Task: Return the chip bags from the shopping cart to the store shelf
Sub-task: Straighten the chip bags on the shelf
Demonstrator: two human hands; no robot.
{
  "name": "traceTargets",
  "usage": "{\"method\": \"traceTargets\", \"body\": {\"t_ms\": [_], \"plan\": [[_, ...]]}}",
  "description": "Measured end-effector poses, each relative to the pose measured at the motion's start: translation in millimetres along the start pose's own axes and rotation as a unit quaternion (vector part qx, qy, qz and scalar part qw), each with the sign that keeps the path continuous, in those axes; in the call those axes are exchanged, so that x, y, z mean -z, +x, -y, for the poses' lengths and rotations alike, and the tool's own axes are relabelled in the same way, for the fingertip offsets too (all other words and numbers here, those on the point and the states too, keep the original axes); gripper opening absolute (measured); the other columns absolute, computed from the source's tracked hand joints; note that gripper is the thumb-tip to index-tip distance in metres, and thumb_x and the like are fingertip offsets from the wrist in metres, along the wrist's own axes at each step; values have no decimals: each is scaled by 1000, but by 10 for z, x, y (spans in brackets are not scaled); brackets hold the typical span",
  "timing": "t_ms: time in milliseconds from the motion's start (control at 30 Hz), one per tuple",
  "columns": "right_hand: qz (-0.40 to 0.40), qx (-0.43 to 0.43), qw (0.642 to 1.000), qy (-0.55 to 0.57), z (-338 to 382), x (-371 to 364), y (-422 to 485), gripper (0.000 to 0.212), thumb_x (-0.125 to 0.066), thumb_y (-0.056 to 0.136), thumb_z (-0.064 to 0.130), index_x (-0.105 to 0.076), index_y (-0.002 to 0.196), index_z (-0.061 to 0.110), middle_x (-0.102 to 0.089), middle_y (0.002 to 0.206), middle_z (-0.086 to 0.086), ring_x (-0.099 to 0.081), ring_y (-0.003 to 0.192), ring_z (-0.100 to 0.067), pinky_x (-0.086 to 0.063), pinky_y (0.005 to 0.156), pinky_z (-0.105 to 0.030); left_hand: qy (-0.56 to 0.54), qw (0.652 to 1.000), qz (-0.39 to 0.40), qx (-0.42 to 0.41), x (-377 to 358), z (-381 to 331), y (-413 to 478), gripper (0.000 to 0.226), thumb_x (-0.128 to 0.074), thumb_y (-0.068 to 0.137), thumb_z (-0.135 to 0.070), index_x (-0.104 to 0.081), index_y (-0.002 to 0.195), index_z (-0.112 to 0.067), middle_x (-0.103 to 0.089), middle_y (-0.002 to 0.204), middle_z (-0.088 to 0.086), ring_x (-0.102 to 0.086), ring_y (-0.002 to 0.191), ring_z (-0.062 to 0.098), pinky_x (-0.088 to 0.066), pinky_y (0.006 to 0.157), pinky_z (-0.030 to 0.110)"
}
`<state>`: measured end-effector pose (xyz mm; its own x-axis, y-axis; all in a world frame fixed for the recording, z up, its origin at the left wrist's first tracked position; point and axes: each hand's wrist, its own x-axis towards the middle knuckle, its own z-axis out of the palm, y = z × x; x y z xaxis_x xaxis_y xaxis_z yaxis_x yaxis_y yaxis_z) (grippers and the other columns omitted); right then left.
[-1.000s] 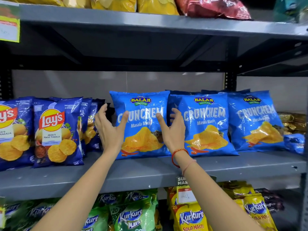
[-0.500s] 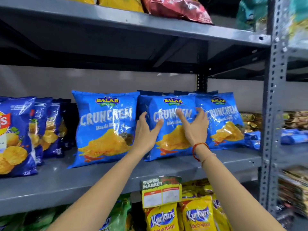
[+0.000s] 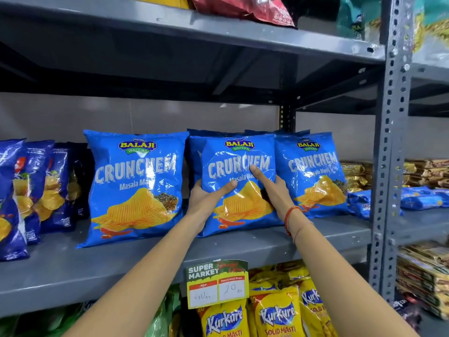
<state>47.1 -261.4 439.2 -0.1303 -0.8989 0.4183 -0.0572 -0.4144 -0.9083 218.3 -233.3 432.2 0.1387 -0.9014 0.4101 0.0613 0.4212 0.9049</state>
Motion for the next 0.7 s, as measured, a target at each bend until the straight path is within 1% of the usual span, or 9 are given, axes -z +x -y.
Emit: {"method": "traceTargets", "body": {"t_ms": [100, 200, 267, 333, 400, 467, 533, 567, 700], "plan": [[6, 24, 998, 55, 5, 8, 22, 60, -78, 55, 63, -70, 103, 28, -74, 109, 3, -68, 104, -19, -50, 100, -43, 5, 999, -11, -31, 2, 2, 5, 54, -87, 54, -34, -63, 102, -24, -73, 95, -7, -70, 80, 7, -55, 59, 18], [8, 42, 996, 76, -17, 2, 71, 40, -79, 67, 50, -69, 98, 26, -75, 106, 0, -71, 97, -17, -56, 92, -40, 11, 999, -14, -48, 15, 7, 30, 49, -86, 56, -30, -63, 99, -26, -72, 94, -9, -69, 84, 6, -56, 62, 18], [9, 44, 996, 80, -37, -9, 99, 29, -77, 74, 42, -68, 96, 26, -75, 107, -3, -72, 92, -13, -59, 84, -33, 10, 999, -11, -50, 18, 18, 49, 50, -86, 57, -27, -62, 101, -24, -71, 98, -6, -69, 88, 9, -57, 67, 22], [7, 44, 996, 80, -52, -18, 113, 26, -76, 75, 39, -66, 96, 26, -74, 109, -5, -73, 87, -10, -59, 74, -25, 10, 999, -9, -49, 27, 27, 73, 52, -86, 58, -26, -62, 103, -23, -71, 99, -5, -69, 89, 10, -57, 69, 23], [5, 48, 996, 80, -61, -21, 108, 32, -77, 73, 41, -66, 98, 25, -73, 110, -5, -72, 90, -12, -59, 78, -28, 13, 999, -7, -48, 41, 37, 90, 55, -86, 57, -25, -61, 106, -19, -71, 100, -3, -69, 90, 12, -57, 68, 23], [3, 51, 996, 77, -62, -21, 92, 51, -78, 64, 51, -65, 103, 22, -72, 110, -4, -70, 98, -18, -56, 90, -39, 9, 999, -2, -45, 50, 52, 90, 59, -85, 57, -25, -60, 110, -17, -71, 103, -1, -69, 91, 12, -57, 68, 23], [1, 51, 996, 76, -68, -25, 66, 74, -78, 51, 62, -65, 109, 19, -72, 112, -4, -69, 103, -22, -53, 96, -44, 12, 999, 1, -45, 45, 61, 71, 60, -85, 59, -25, -59, 112, -16, -70, 106, 0, -68, 92, 12, -57, 71, 24], [1, 51, 996, 78, -74, -28, 55, 80, -78, 48, 65, -65, 111, 18, -72, 113, -4, -68, 104, -22, -52, 97, -44, 13, 999, -1, -45, 41, 66, 62, 59, -85, 60, -25, -59, 112, -16, -70, 107, 1, -68, 93, 12, -57, 73, 26], [-19, 48, 997, 60, -96, -18, 33, 82, -77, 56, 64, -62, 121, 15, -69, 119, -3, -66, 109, -20, -49, 101, -44, 45, 998, -31, -35, 6, 49, -10, 63, -83, 62, -34, -56, 116, -16, -67, 112, 2, -64, 98, 15, -53, 83, 32]]}}
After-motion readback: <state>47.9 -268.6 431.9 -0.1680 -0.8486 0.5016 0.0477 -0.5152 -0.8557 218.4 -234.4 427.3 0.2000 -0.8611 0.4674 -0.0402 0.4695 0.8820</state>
